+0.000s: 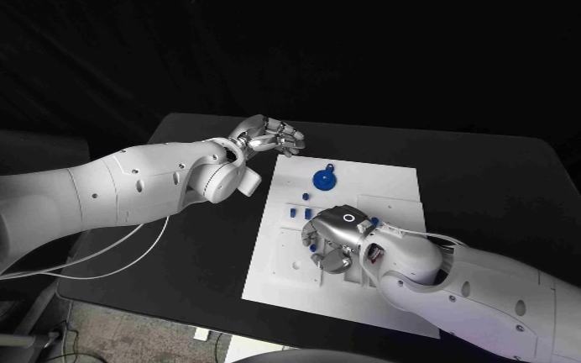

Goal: Assemble the parts on the task board

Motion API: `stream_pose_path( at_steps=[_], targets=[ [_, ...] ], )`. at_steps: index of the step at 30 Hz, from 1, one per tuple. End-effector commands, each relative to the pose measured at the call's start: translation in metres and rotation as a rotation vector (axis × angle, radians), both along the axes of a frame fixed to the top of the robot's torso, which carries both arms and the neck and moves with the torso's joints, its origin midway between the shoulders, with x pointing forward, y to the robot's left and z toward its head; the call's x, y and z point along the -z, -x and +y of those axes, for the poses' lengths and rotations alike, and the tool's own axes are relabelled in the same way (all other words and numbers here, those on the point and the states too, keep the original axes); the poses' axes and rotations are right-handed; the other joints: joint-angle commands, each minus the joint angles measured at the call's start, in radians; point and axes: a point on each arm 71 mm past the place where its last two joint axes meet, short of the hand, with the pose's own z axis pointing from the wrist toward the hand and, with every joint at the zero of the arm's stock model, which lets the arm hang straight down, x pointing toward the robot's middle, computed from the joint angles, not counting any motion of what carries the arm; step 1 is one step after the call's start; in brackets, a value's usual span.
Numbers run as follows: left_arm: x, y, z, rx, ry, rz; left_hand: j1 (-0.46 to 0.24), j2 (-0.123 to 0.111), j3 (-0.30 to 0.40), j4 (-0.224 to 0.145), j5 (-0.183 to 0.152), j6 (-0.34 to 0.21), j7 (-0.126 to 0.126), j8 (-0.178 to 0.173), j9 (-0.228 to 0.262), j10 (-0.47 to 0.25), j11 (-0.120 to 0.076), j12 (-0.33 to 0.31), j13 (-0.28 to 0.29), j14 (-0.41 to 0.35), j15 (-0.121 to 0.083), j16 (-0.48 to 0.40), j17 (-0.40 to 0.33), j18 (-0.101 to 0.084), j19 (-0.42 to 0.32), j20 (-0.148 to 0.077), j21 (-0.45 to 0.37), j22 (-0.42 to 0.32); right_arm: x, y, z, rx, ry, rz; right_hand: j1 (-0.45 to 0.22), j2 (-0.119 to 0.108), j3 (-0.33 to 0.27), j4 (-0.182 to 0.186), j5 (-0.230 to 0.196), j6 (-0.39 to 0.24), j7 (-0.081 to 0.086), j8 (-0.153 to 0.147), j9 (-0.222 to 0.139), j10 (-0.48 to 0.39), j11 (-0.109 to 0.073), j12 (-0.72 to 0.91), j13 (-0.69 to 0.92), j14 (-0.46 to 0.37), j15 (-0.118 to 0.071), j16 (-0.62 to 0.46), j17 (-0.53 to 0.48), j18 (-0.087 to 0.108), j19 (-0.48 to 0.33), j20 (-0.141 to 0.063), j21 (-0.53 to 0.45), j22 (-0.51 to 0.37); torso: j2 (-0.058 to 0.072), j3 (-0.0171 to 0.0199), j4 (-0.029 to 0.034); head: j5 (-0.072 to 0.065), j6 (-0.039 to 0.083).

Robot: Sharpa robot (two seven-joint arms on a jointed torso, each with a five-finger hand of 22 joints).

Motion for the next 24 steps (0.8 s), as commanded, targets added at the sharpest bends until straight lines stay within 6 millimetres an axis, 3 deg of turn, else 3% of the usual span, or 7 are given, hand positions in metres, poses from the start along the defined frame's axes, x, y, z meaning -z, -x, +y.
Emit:
stream_pose_path(
  at_steps=[1, 5, 10, 17, 24],
  targets=[
    [-0.001, 0.000, -0.002, 0.015, 0.011, 0.001, -0.008, 0.001, -0.005, -0.001, 0.003, 0.001, 0.006, 0.004, -0.001, 0.001, 0.006, -0.001, -0.002, 0.006, 0.003, -0.004, 0.001, 0.008, 0.000, 0.005, -0.006, 0.001, 0.004, 0.001, -0.004, 0.010, -0.024, 0.037, -0.014, -0.007, -0.037, -0.005, -0.001, -0.070, 0.042, -0.024, -0.012, -0.035, 0.021, -0.024, -0.033, -0.004, 0.016, -0.005, -0.003, 0.166, -0.009, 0.005, -0.012, 0.007, 0.000, 0.0002, -0.0005, -0.001, 0.000],
    [-0.001, 0.000, -0.001, 0.015, 0.010, 0.002, -0.009, 0.001, -0.005, -0.001, 0.002, 0.000, 0.007, 0.004, -0.001, 0.000, 0.006, -0.001, -0.002, 0.005, 0.004, -0.005, 0.001, 0.008, -0.001, 0.005, -0.006, 0.001, 0.001, 0.002, -0.006, 0.014, -0.062, 0.033, -0.008, -0.018, -0.075, -0.007, 0.012, -0.100, 0.055, -0.036, -0.022, -0.071, 0.035, -0.049, -0.050, -0.016, 0.030, -0.009, -0.008, 0.166, -0.018, 0.015, -0.034, -0.005, 0.000, 0.0009, -0.0003, -0.002, 0.000],
    [-0.001, 0.000, -0.001, 0.015, 0.010, 0.003, -0.009, 0.000, -0.005, -0.001, 0.002, 0.000, 0.007, 0.004, -0.002, 0.000, 0.007, -0.001, -0.003, 0.005, 0.004, -0.005, 0.002, 0.008, -0.001, 0.005, -0.006, 0.001, -0.006, 0.006, -0.013, 0.024, -0.126, 0.026, -0.007, -0.024, -0.096, -0.006, 0.029, -0.105, 0.057, -0.035, -0.025, -0.086, 0.042, -0.060, -0.062, -0.017, 0.037, -0.008, -0.011, 0.166, -0.015, 0.022, -0.043, -0.010, 0.000, 0.0017, -0.0008, -0.005, 0.004],
    [0.000, -0.001, 0.000, 0.014, 0.009, 0.004, -0.009, 0.001, -0.005, -0.001, 0.001, 0.000, 0.007, 0.004, -0.002, 0.000, 0.007, -0.001, -0.003, 0.005, 0.004, -0.006, 0.002, 0.008, -0.001, 0.005, -0.007, 0.002, -0.032, 0.001, -0.028, 0.048, -0.204, 0.016, -0.006, -0.022, -0.124, -0.002, 0.044, -0.094, 0.051, -0.024, -0.026, -0.064, 0.036, -0.050, -0.068, -0.008, 0.031, -0.003, -0.017, 0.166, -0.001, 0.018, -0.049, -0.014, 0.000, 0.0024, -0.0020, -0.015, 0.017],
    [0.000, -0.002, 0.001, 0.013, 0.010, 0.003, -0.009, 0.001, -0.005, -0.001, 0.001, 0.000, 0.007, 0.004, -0.002, 0.000, 0.007, -0.001, -0.004, 0.005, 0.004, -0.006, 0.002, 0.008, -0.001, 0.005, -0.007, 0.002, -0.065, -0.020, -0.062, 0.109, -0.215, 0.039, 0.015, -0.012, -0.111, 0.009, 0.036, -0.083, 0.046, -0.016, -0.027, -0.044, 0.029, -0.040, -0.069, -0.003, 0.024, -0.001, -0.022, 0.166, 0.007, 0.013, -0.052, -0.016, 0.000, 0.0018, -0.0017, -0.026, 0.029]
  ],
)
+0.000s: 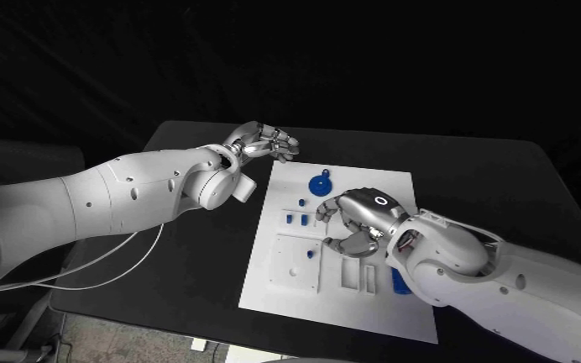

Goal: Assemble the parts on the task board

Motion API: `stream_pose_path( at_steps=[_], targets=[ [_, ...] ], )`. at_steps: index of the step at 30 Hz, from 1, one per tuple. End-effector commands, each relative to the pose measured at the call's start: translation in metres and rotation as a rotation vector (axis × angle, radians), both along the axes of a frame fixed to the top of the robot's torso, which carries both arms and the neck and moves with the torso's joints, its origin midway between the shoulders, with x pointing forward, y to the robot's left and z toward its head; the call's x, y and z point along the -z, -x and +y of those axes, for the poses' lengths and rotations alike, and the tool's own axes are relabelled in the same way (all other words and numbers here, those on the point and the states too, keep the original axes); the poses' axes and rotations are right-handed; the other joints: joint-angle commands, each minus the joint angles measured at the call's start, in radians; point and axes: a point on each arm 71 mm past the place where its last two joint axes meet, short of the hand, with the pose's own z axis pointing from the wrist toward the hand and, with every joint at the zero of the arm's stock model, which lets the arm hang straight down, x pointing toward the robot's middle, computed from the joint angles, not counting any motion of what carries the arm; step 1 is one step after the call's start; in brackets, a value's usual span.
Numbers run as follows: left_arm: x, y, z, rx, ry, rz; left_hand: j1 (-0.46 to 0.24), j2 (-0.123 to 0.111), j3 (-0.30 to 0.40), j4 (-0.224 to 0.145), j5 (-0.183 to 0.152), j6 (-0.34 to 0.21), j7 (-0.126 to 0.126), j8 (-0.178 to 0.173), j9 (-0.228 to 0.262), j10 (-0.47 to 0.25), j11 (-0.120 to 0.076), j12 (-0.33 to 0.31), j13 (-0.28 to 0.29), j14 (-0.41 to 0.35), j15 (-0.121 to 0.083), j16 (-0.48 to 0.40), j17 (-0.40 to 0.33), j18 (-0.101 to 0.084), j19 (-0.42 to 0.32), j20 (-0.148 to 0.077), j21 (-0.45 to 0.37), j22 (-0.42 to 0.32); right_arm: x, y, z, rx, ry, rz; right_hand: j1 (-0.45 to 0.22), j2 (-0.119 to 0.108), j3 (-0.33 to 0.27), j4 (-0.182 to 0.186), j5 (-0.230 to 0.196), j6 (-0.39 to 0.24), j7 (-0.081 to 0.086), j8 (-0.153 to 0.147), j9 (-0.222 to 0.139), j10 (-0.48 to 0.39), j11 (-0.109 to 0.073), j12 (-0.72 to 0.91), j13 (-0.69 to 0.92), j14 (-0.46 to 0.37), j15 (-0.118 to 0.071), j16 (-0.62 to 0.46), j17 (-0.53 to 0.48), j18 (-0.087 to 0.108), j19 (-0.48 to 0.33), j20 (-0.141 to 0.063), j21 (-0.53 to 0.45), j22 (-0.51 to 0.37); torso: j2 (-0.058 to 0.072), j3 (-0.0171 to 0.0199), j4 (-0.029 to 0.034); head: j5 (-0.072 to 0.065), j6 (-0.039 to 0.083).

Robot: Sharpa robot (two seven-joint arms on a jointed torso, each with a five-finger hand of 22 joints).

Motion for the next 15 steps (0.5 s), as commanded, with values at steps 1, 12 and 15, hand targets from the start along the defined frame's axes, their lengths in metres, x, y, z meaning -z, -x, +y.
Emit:
stream_pose_path(
  at_steps=[1, 12, 15],
  targets=[
    [-0.001, 0.000, -0.002, 0.016, 0.013, -0.001, -0.009, 0.001, -0.005, -0.001, 0.001, 0.000, 0.007, 0.004, -0.001, 0.001, 0.007, -0.001, -0.002, 0.005, 0.004, -0.006, 0.002, 0.015, -0.001, 0.005, -0.004, 0.001, -0.009, -0.009, -0.017, 0.012, -0.010, 0.063, 0.007, -0.001, 0.000, 0.006, 0.001, 0.009, 0.000, 0.007, -0.002, 0.008, -0.001, 0.006, -0.002, 0.004, -0.003, 0.005, -0.001, 0.180, 0.008, 0.000, -0.006, -0.001, 0.000, -0.0005, -0.0002, -0.007, 0.007],
    [-0.001, -0.001, -0.003, 0.019, 0.013, -0.002, -0.008, 0.001, -0.005, -0.001, 0.000, -0.001, 0.007, 0.004, -0.001, 0.001, 0.006, 0.000, -0.002, 0.006, 0.004, -0.007, 0.002, 0.015, -0.001, 0.005, -0.005, 0.001, -0.011, -0.033, -0.069, 0.115, 0.111, 0.060, -0.038, -0.002, -0.103, -0.012, 0.091, -0.006, 0.006, 0.007, -0.010, -0.003, 0.004, -0.002, -0.015, -0.007, 0.002, 0.009, -0.005, 0.180, -0.003, 0.003, -0.009, 0.011, 0.001, 0.0004, 0.0005, -0.015, 0.019],
    [-0.001, -0.001, -0.002, 0.018, 0.013, -0.003, -0.008, 0.001, -0.005, -0.001, 0.000, -0.001, 0.007, 0.004, -0.001, 0.001, 0.006, 0.000, -0.002, 0.006, 0.004, -0.007, 0.003, 0.015, -0.001, 0.005, -0.005, 0.001, -0.008, -0.035, -0.075, 0.126, 0.148, 0.063, -0.040, -0.001, -0.111, -0.014, 0.092, -0.010, 0.006, 0.006, -0.011, -0.004, 0.004, -0.002, -0.016, -0.008, 0.002, 0.010, -0.006, 0.180, -0.004, 0.003, -0.010, 0.012, 0.001, 0.0008, 0.0005, -0.015, 0.018]
  ],
)
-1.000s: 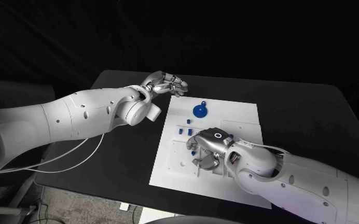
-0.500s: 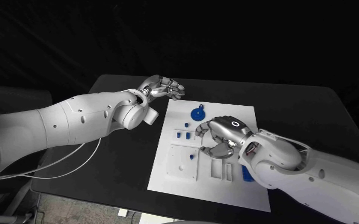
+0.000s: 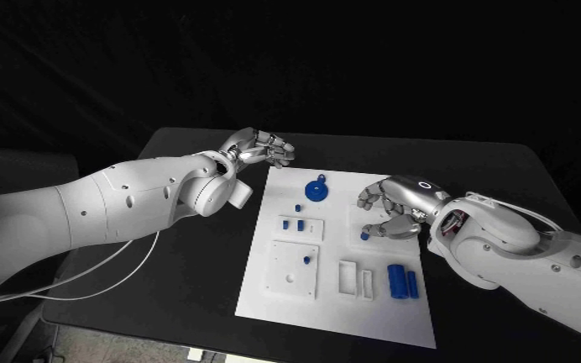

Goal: Assemble the parts on the task board

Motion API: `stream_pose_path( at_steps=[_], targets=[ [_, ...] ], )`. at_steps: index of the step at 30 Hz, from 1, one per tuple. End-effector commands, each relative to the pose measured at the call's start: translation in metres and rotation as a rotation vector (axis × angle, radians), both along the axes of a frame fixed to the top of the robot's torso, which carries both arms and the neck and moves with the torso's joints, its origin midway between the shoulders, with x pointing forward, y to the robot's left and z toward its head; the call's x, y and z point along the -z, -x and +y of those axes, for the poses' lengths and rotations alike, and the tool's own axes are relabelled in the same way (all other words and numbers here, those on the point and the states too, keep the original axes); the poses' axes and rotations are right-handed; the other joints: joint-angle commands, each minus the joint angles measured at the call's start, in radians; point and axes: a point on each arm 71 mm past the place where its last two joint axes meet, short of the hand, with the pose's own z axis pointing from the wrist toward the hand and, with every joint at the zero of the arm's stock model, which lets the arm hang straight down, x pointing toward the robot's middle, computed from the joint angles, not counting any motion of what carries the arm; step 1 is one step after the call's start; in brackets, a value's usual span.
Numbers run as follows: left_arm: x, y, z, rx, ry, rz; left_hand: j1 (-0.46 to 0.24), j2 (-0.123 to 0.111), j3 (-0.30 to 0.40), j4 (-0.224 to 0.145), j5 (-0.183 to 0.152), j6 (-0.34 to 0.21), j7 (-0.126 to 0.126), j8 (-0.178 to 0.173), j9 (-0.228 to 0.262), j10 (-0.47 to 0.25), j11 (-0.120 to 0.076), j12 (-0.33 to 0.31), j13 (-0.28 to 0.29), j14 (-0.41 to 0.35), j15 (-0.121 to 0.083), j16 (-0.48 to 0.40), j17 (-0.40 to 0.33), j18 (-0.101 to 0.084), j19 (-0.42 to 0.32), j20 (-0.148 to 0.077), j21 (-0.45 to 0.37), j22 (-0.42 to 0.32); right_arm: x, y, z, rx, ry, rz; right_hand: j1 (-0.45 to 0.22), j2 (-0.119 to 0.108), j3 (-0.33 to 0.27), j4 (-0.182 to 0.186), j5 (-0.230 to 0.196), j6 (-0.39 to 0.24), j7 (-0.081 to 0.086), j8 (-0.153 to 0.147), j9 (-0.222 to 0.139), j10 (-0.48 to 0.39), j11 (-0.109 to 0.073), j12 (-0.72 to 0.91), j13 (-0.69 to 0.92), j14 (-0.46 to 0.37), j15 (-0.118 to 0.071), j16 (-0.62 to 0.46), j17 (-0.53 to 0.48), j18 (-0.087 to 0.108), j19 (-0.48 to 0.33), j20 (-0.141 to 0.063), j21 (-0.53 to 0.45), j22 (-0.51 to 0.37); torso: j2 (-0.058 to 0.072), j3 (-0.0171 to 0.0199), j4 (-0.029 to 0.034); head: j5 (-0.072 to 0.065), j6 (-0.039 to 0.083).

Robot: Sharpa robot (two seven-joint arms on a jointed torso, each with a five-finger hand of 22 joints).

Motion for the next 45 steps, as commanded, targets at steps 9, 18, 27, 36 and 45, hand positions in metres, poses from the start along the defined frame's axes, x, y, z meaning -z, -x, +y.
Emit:
stream_pose_path(
  at_steps=[9, 18, 27, 36, 45],
  targets=[
    [-0.001, 0.000, -0.001, 0.008, 0.010, -0.004, -0.008, 0.000, -0.006, -0.002, 0.000, -0.001, 0.007, 0.005, -0.002, 0.002, 0.006, 0.000, -0.003, 0.007, 0.004, -0.008, 0.003, 0.014, -0.006, 0.006, -0.008, 0.002, 0.017, 0.000, -0.006, -0.009, 0.121, 0.043, -0.005, 0.010, -0.018, 0.000, -0.005, -0.009, -0.006, 0.006, -0.004, 0.003, 0.001, 0.000, -0.004, -0.009, 0.001, 0.006, -0.003, 0.182, -0.006, 0.003, -0.008, 0.005, 0.001, -0.0002, 0.0020, 0.001, -0.003],
    [-0.001, 0.000, -0.001, 0.016, 0.011, 0.003, -0.006, -0.001, -0.011, -0.002, 0.000, -0.005, 0.008, 0.011, -0.009, 0.002, 0.007, 0.000, -0.020, 0.009, 0.008, -0.027, 0.018, -0.042, -0.130, 0.019, -0.062, 0.003, 0.030, 0.000, -0.003, -0.002, 0.143, 0.031, 0.045, 0.012, 0.051, 0.024, -0.089, 0.003, -0.012, 0.015, -0.009, 0.017, -0.002, 0.007, -0.008, -0.005, -0.002, 0.007, -0.010, 0.182, -0.001, 0.005, -0.014, 0.004, 0.001, -0.0015, 0.0032, 0.001, -0.004],
    [-0.001, 0.001, -0.002, 0.027, 0.021, 0.005, 0.000, 0.001, -0.011, 0.006, 0.001, -0.014, 0.011, 0.015, -0.016, -0.025, 0.019, -0.001, -0.042, -0.024, 0.025, -0.065, 0.026, -0.055, -0.231, 0.053, -0.091, 0.020, 0.038, 0.005, 0.005, -0.025, 0.136, 0.043, 0.087, 0.014, 0.174, 0.066, -0.193, 0.046, -0.017, 0.036, -0.014, 0.057, -0.016, 0.028, -0.007, 0.002, -0.015, 0.012, -0.016, 0.182, 0.011, 0.003, -0.012, 0.012, 0.000, -0.0019, 0.0026, 0.001, -0.007],
    [-0.001, 0.000, -0.002, 0.030, 0.022, 0.004, -0.007, 0.002, -0.001, 0.006, 0.000, -0.015, 0.010, 0.025, -0.021, -0.018, 0.016, 0.004, -0.052, -0.007, 0.017, -0.068, 0.045, -0.012, -0.068, 0.020, -0.078, -0.005, 0.038, 0.008, 0.011, -0.037, 0.123, 0.038, 0.094, 0.020, 0.233, 0.081, -0.246, 0.079, -0.030, 0.051, -0.016, 0.096, -0.030, 0.054, 0.015, 0.010, -0.028, 0.016, -0.018, 0.182, 0.018, 0.005, 0.000, 0.022, 0.000, -0.0014, 0.0023, 0.001, -0.009],
    [0.000, 0.000, -0.002, 0.032, 0.022, 0.005, -0.008, 0.003, -0.002, 0.005, 0.000, -0.014, 0.009, 0.026, -0.021, -0.015, 0.015, 0.005, -0.052, -0.003, 0.015, -0.067, 0.047, -0.011, -0.063, 0.019, -0.079, -0.006, 0.036, 0.008, 0.012, -0.028, 0.115, -0.011, 0.106, 0.048, 0.279, 0.084, -0.252, 0.127, -0.051, 0.078, -0.004, 0.141, -0.051, 0.083, 0.040, 0.016, -0.048, 0.021, -0.016, 0.182, 0.025, -0.006, 0.015, 0.027, 0.001, -0.0010, 0.0019, 0.001, -0.012]
  ],
)
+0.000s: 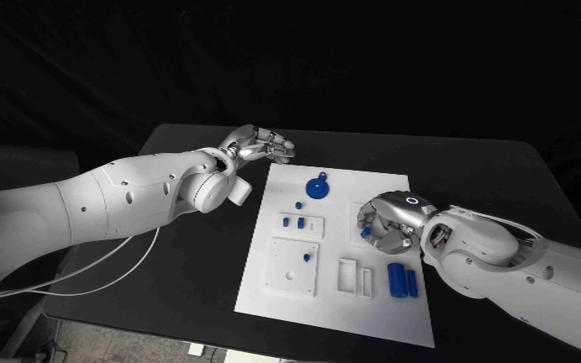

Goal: Assemble the parts on the task board

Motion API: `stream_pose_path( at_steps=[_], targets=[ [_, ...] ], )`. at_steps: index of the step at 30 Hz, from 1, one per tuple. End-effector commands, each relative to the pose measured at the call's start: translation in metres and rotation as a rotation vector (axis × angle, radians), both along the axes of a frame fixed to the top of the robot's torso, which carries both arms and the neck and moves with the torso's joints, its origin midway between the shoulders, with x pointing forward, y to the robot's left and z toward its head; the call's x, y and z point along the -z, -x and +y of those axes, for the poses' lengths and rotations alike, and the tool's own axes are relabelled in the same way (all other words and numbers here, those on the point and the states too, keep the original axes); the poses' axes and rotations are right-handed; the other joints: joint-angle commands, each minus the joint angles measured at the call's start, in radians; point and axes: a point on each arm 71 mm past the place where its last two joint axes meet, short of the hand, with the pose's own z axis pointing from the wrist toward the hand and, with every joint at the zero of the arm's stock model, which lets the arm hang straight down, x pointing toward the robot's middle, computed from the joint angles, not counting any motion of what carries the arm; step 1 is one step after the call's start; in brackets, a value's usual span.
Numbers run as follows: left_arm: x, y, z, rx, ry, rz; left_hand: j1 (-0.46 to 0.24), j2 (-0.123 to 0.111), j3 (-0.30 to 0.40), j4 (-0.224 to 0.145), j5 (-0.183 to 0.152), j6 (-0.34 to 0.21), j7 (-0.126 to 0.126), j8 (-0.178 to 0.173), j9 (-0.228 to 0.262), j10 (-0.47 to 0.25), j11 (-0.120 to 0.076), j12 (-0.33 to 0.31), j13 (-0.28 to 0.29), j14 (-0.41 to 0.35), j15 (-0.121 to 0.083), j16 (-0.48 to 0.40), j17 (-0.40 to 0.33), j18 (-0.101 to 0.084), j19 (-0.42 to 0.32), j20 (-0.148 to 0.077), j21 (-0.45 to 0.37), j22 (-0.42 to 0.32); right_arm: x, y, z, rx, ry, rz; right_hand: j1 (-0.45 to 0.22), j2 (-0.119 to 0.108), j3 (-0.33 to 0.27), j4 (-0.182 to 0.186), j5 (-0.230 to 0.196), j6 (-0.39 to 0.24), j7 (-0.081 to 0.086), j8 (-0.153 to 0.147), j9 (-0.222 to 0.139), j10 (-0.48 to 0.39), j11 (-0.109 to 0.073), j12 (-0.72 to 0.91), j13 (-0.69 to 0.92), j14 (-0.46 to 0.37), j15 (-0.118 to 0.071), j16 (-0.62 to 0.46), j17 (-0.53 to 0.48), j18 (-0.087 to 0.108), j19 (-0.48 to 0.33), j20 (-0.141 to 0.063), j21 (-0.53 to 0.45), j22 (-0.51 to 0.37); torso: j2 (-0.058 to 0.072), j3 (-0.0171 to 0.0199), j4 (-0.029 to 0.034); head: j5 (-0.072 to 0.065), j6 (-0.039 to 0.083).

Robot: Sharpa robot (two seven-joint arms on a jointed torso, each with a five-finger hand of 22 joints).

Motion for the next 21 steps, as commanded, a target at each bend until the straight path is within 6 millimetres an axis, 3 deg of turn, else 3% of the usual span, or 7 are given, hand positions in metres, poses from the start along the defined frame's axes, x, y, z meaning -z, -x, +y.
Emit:
stream_pose_path(
  at_steps=[1, 5, 14, 21],
  targets=[
    [-0.001, 0.000, -0.003, 0.020, 0.015, -0.003, -0.007, 0.003, 0.002, -0.003, 0.000, -0.005, 0.000, 0.005, -0.001, 0.005, -0.005, 0.005, -0.001, 0.004, -0.003, -0.001, 0.002, 0.010, 0.010, -0.001, -0.005, -0.001, -0.003, 0.002, 0.004, -0.009, -0.009, -0.050, 0.001, 0.018, 0.018, -0.002, -0.004, 0.018, -0.006, 0.010, 0.006, 0.049, -0.007, 0.010, 0.011, -0.003, -0.018, 0.006, 0.001, 0.183, 0.004, -0.008, 0.010, 0.023, 0.000, 0.0002, 0.0000, 0.000, -0.001],
    [-0.001, 0.000, -0.003, 0.020, 0.015, -0.003, -0.008, 0.003, 0.002, -0.003, 0.000, -0.005, 0.000, 0.006, -0.001, 0.005, -0.005, 0.005, -0.001, 0.004, -0.003, -0.001, 0.002, 0.010, 0.011, -0.001, -0.005, -0.001, -0.004, 0.003, 0.003, -0.005, -0.010, -0.072, 0.006, 0.028, 0.044, -0.008, -0.004, 0.039, -0.015, 0.022, 0.015, 0.068, -0.017, 0.024, 0.028, 0.005, -0.028, 0.011, 0.003, 0.183, 0.009, -0.018, 0.024, 0.023, 0.000, 0.0001, 0.0002, 0.000, -0.002],
    [-0.001, -0.001, -0.003, 0.020, 0.015, -0.005, -0.008, 0.004, 0.001, -0.003, 0.000, -0.004, 0.000, 0.006, -0.002, 0.006, -0.005, 0.005, -0.001, 0.005, -0.004, -0.001, 0.003, 0.010, 0.013, -0.001, -0.006, -0.002, -0.008, 0.005, 0.003, -0.008, -0.026, -0.093, 0.002, 0.025, 0.067, -0.014, -0.004, 0.052, -0.021, 0.029, 0.023, 0.079, -0.025, 0.034, 0.045, 0.008, -0.035, 0.009, 0.003, 0.183, 0.007, -0.027, 0.033, 0.021, 0.000, -0.0002, 0.0006, 0.001, -0.002],
    [-0.001, -0.001, -0.002, 0.015, 0.013, -0.007, -0.008, 0.004, 0.001, -0.003, 0.000, -0.004, 0.000, 0.006, -0.002, 0.006, -0.005, 0.005, -0.002, 0.006, -0.004, -0.001, 0.003, 0.011, 0.014, -0.002, -0.006, -0.002, -0.025, 0.006, 0.007, -0.006, -0.134, -0.093, 0.001, 0.022, 0.074, -0.015, -0.005, 0.056, -0.023, 0.032, 0.027, 0.083, -0.027, 0.037, 0.052, 0.010, -0.038, 0.009, 0.003, 0.183, 0.008, -0.030, 0.036, 0.021, 0.000, 0.0000, 0.0007, 0.003, -0.001]
  ],
)
